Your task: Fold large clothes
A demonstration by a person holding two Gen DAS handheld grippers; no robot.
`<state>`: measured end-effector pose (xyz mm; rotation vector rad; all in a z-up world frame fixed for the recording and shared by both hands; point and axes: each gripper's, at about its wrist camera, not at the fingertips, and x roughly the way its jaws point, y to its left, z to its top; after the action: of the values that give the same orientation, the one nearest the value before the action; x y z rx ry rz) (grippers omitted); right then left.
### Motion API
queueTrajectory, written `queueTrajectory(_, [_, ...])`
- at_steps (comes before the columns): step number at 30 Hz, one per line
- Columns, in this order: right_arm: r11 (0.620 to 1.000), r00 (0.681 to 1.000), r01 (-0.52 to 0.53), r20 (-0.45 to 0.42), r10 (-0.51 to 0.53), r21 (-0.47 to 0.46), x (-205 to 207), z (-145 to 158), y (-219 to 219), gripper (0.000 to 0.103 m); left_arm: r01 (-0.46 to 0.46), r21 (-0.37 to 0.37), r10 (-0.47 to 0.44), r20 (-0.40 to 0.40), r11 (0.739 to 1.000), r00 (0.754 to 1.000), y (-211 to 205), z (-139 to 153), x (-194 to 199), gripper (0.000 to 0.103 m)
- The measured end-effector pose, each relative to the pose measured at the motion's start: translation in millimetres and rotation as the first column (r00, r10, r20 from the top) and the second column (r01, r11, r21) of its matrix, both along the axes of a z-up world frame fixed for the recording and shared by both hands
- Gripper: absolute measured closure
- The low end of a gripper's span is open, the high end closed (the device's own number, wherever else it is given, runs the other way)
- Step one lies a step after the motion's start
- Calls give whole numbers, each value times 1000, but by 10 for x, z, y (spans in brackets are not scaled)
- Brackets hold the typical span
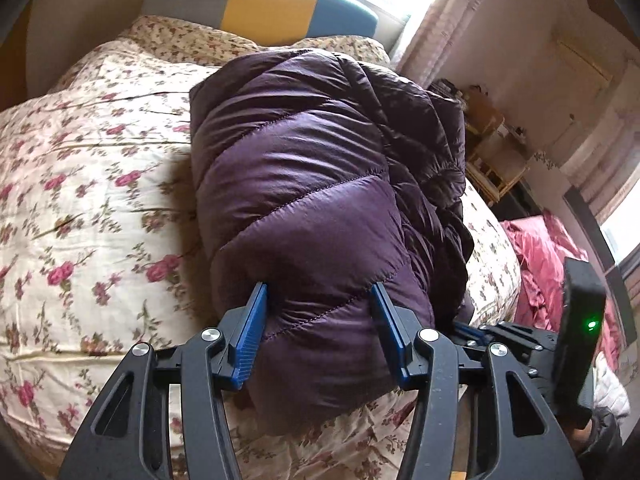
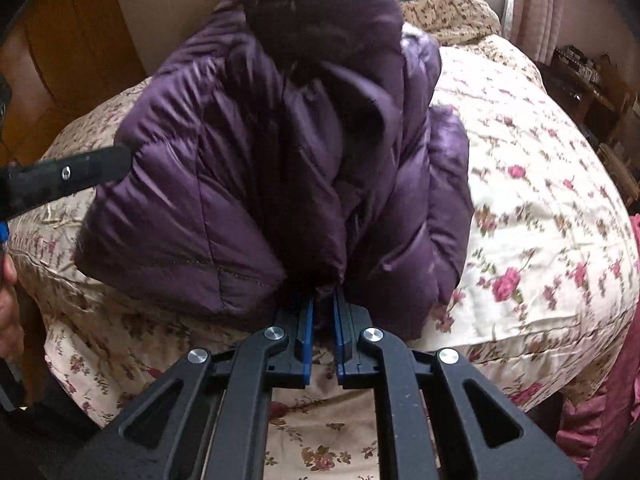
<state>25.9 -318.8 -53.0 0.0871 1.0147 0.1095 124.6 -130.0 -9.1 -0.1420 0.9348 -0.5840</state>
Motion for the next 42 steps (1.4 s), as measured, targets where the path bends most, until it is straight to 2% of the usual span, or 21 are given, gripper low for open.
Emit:
queueTrajectory(5, [1000, 999, 4, 46, -5, 15, -58, -171, -44, 99, 20, 29, -20, -13, 999, 1000, -154, -178, 87, 51])
queueTrajectory(11, [1000, 999, 9, 47, -10, 22, -104, -66, -44, 96, 18, 61, -19, 19, 998, 1000, -257, -296, 105, 51])
queueTrajectory(15, [1000, 998, 13, 65, -15, 19, -172, 94, -48, 93, 12, 48, -13, 22, 999, 1000, -194, -205, 86, 51])
queueTrajectory(17, [1000, 997, 19, 79, -20, 10, -233, 168, -46, 83, 6, 43, -7, 26, 999, 1000, -158, -152, 74, 51])
queueTrajectory(23, [999, 992, 33, 123, -33, 0, -349, 435, -113, 72, -16, 24, 14, 47, 1000, 999, -30, 19, 55, 50])
queueTrajectory(27, [999, 986, 38, 163, -36, -6, -436, 638, -120, 69, -36, 16, 35, 68, 999, 997, 70, 112, 76, 50])
queueTrajectory(33, [999, 974, 33, 224, -31, -6, -262, 938, 40, 65, -66, 4, 66, 87, 998, 994, 199, 215, 183, 50])
queueTrajectory(39, [999, 971, 46, 236, -39, -24, 53, 992, 123, 65, -79, 11, 77, 97, 997, 992, 209, 264, 283, 50])
queueTrajectory(42, [997, 970, 70, 236, -61, -29, 215, 1014, 117, 61, -77, 21, 75, 98, 997, 992, 199, 269, 350, 50])
